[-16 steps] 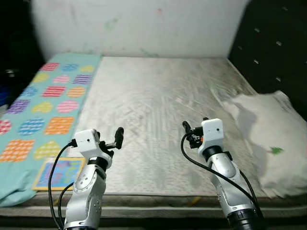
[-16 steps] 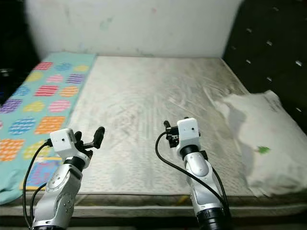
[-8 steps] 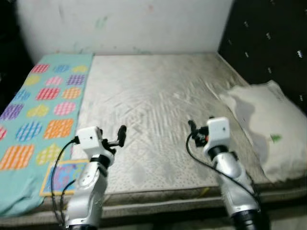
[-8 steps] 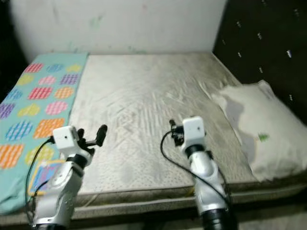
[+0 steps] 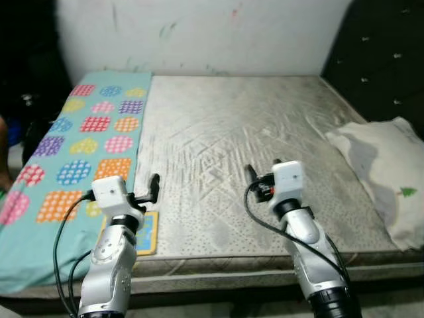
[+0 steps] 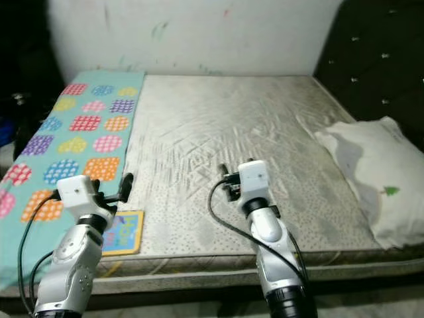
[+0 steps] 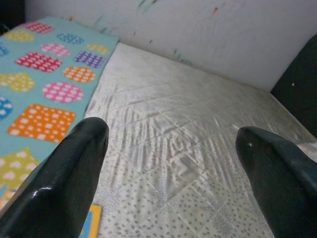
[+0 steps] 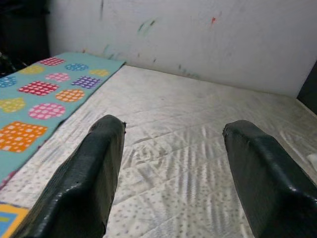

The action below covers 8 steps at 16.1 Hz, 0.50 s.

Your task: Clean up the room

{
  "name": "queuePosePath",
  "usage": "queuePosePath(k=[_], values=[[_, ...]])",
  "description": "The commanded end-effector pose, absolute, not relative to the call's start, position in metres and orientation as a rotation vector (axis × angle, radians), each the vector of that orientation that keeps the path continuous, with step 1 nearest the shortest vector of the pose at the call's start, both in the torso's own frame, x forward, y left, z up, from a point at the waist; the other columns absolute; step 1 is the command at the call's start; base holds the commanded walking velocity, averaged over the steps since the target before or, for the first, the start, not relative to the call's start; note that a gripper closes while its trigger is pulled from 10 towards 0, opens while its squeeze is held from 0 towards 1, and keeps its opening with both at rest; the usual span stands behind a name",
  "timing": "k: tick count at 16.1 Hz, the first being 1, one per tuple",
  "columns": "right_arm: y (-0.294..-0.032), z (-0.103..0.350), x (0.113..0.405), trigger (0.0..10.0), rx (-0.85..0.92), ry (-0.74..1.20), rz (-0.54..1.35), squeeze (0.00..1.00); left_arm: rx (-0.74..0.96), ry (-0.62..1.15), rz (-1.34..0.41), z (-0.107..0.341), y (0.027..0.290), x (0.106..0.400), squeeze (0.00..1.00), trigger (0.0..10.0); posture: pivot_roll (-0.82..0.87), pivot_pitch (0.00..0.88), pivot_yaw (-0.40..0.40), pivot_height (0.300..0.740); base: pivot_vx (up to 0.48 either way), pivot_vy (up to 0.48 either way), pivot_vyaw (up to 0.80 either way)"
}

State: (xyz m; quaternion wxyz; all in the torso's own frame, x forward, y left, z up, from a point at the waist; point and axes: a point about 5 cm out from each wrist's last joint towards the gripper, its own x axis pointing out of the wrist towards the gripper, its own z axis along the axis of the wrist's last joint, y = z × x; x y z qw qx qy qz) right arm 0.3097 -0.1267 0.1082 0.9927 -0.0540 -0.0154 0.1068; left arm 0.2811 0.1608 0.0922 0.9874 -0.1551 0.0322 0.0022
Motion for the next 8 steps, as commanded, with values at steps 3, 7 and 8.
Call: queuePosePath(k=[3,7,8], values=[[-0.135,0.112,0.311,10.0,-0.118,-0.044,0.194,0.0,-0.276,0.023,-0.008,0.1,0.156,0.282,0.0,10.0,-0.15,0.0,0.005,0.74,0.0,0.0,0.0],[-0.136,0.11,0.309,10.0,-0.12,-0.044,0.194,0.0,-0.209,0.011,-0.008,0.101,0.163,0.269,0.0,10.0,-0.14,0.0,0.012,0.74,0.0,0.0,0.0],[-0.137,0.11,0.308,10.0,-0.118,-0.044,0.193,0.0,-0.219,0.037,0.007,0.096,0.165,0.266,0.0,10.0,-0.14,0.0,0.012,0.74,0.0,0.0,0.0]])
